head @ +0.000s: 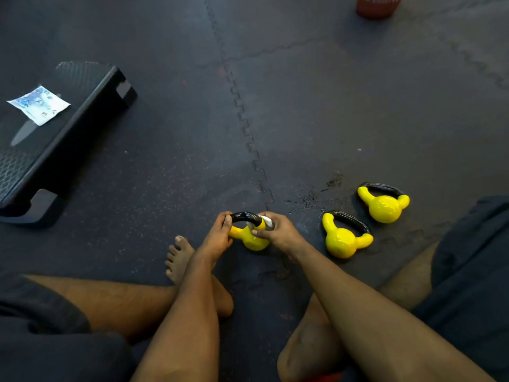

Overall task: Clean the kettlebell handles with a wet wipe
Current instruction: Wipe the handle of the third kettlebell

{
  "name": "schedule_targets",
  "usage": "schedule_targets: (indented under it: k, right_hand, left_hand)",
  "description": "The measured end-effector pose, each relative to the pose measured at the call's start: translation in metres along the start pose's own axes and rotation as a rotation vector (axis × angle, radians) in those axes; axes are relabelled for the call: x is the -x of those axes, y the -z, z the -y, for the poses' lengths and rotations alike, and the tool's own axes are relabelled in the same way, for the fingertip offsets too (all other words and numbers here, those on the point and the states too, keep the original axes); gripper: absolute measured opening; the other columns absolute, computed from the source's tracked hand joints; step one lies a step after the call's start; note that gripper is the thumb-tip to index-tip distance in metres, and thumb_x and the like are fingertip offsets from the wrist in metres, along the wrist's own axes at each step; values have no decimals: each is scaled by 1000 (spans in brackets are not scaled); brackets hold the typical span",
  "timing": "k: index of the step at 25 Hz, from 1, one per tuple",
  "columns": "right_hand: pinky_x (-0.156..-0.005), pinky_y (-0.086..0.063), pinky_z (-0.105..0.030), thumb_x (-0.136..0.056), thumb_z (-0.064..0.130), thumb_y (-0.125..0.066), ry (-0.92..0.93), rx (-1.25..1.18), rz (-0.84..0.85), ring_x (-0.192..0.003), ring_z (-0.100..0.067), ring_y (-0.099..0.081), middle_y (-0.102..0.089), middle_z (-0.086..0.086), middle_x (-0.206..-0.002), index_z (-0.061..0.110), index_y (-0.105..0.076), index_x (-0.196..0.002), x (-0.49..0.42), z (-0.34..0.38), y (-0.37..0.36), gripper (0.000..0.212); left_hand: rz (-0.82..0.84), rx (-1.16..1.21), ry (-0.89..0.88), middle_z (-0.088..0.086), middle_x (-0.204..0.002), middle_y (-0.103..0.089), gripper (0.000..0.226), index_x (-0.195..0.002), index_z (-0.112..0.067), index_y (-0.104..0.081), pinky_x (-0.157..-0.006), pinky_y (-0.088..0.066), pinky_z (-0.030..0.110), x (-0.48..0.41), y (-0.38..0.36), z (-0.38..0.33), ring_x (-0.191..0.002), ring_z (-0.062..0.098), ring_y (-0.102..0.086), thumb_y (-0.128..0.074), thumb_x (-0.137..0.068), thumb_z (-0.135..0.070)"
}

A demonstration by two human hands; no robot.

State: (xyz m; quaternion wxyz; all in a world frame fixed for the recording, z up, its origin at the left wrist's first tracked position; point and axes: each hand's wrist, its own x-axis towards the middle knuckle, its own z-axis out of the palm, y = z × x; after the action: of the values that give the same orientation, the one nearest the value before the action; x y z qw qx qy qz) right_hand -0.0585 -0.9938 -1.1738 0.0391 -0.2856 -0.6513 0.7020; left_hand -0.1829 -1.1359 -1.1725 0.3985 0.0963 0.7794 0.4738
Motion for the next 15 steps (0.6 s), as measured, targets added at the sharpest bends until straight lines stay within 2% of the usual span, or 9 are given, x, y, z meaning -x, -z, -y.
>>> schedule_targets:
  k: [2,5,7,9,11,13,15]
  right_hand:
    - [-80,-55,-31,-65,17,-87,14,88,-153,-86,-12,-67,-74,-2,-94,13,-73,-104,3,-1,-5,41]
    - [-70,-52,-15,-65,16,-88,24,111,-367,-80,-7,-67,-73,6,-87,17,-75,-102,12,2,-16,40]
    - [-67,-49,-10,-65,15,-88,51,77,-457,-76,-3,-65,-72,9,-84,18,-75,-101,18,1,-24,39]
    - [-67,-50,-12,-65,15,-87,44,69,-481,-76,-3,-65,-73,7,-85,18,-75,-100,19,-2,-24,37]
    - [-72,-54,-23,-64,16,-88,13,58,-368,-78,-8,-66,-74,1,-88,17,-74,-97,9,-5,-14,35]
    - [-75,-55,-33,-65,13,-87,-14,48,-147,-80,-13,-66,-74,-6,-91,10,-73,-98,-1,-3,1,36]
    - [-77,-53,-30,-69,7,-83,-26,60,44,-84,-13,-65,-73,-12,-96,5,-72,-101,-6,0,13,34]
  left_hand:
    - [-4,-12,-7,3,-105,-48,23,-117,-31,-48,-88,-48,40,-2,-2,-1,-101,19,-48,-30,-104,-40]
    - [-35,-70,-27,2,-102,-50,21,-113,-37,-48,-97,-46,49,-4,-5,-3,-101,23,-50,-31,-103,-43]
    - [-44,-130,-42,1,-106,-52,19,-108,-46,-49,-100,-46,52,-5,-6,-4,-107,25,-53,-32,-100,-50]
    - [-50,-156,-45,-1,-107,-53,21,-104,-50,-49,-100,-46,53,-7,-6,-1,-109,26,-53,-32,-95,-58]
    - [-58,-156,-36,-3,-100,-53,26,-101,-52,-50,-99,-47,55,-9,-4,3,-101,23,-54,-33,-86,-65]
    - [-41,-153,-40,-5,-94,-52,25,-98,-54,-51,-98,-48,54,-9,-3,7,-95,21,-52,-33,-86,-65]
    - [-18,-156,-70,-6,-90,-51,18,-97,-54,-52,-91,-48,48,-4,-2,4,-92,19,-50,-35,-92,-58]
